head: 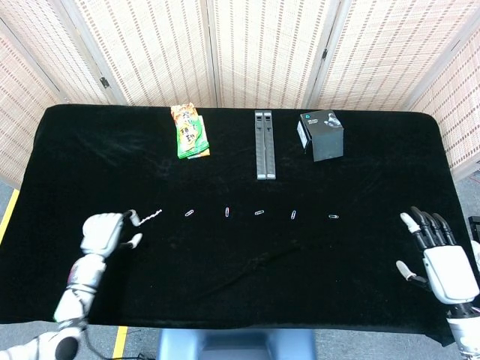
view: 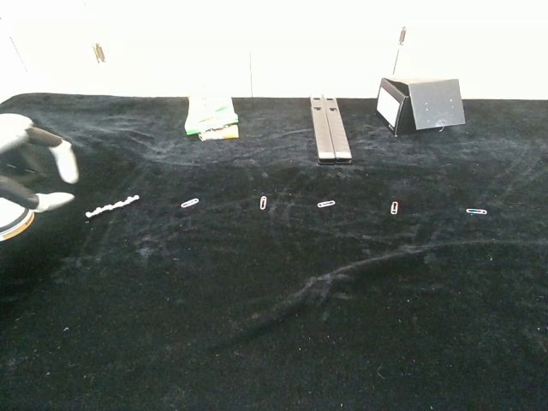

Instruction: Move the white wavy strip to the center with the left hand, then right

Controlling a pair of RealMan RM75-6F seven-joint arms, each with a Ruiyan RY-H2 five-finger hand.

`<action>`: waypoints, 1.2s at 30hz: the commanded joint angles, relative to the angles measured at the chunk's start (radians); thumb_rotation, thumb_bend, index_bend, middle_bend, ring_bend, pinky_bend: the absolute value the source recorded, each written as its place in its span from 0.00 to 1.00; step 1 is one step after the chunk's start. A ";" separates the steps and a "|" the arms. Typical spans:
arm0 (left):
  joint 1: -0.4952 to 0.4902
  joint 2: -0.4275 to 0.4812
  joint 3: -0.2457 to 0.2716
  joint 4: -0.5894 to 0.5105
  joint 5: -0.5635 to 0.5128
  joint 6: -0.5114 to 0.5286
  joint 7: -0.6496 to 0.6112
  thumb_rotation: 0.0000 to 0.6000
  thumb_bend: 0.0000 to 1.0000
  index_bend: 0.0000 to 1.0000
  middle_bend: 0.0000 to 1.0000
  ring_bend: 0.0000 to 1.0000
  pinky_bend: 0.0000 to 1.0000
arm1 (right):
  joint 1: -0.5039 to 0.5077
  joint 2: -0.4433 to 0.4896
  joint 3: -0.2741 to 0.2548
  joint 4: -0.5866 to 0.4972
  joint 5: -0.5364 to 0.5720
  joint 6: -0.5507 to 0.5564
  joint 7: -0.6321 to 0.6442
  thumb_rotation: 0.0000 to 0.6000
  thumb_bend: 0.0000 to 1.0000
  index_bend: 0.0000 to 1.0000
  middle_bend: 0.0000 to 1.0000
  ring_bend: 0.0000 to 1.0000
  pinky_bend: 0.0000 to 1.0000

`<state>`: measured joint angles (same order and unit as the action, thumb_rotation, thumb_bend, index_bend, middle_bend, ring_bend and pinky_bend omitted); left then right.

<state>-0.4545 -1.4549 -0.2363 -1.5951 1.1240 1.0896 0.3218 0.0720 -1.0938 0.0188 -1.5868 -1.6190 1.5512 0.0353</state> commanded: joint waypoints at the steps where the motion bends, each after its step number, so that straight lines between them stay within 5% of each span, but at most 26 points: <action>1: -0.084 -0.118 -0.045 0.091 -0.112 -0.039 0.085 1.00 0.37 0.52 1.00 1.00 1.00 | -0.005 0.007 0.005 0.008 0.007 0.003 0.024 1.00 0.27 0.00 0.00 0.00 0.00; 20: -0.247 -0.291 -0.078 0.436 -0.267 -0.150 0.104 1.00 0.37 0.49 1.00 1.00 1.00 | -0.005 0.022 0.027 0.022 0.071 -0.029 0.066 1.00 0.27 0.00 0.00 0.00 0.00; 36: -0.250 -0.279 -0.049 0.463 -0.290 -0.162 0.108 1.00 0.38 0.51 1.00 1.00 1.00 | 0.000 0.019 0.033 0.020 0.079 -0.044 0.058 1.00 0.27 0.00 0.00 0.00 0.00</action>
<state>-0.7044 -1.7343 -0.2864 -1.1312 0.8362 0.9294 0.4283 0.0714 -1.0749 0.0513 -1.5671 -1.5399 1.5076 0.0934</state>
